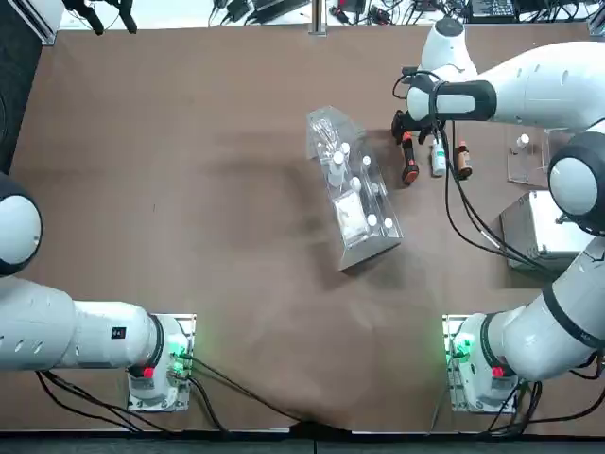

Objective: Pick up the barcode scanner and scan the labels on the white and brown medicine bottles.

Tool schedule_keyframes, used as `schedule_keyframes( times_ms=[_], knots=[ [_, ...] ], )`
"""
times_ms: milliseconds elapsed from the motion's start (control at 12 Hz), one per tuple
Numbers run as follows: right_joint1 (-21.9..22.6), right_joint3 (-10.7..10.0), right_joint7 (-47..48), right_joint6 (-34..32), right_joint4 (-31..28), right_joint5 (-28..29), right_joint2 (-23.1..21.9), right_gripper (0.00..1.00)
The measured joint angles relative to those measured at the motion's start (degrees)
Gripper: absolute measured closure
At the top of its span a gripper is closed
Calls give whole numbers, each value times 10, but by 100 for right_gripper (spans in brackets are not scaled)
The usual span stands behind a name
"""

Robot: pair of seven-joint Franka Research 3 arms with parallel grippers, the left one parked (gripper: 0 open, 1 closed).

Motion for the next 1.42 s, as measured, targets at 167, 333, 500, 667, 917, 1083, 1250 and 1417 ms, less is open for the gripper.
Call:
schedule_keyframes(
  times_ms=[167,333,500,667,917,1083,1250,1417],
  knots=[
    [0,0,0,0,-2,0,1,1],
    [0,0,0,0,-5,0,1,1],
    [0,0,0,5,-10,0,4,1],
    [0,0,0,11,-14,0,8,4],
    [0,-1,0,21,-15,0,19,6],
    [0,-1,0,24,-15,0,23,11],
    [0,-1,0,24,-15,0,25,25],
    [0,-1,0,26,-15,0,28,33]
  ],
)
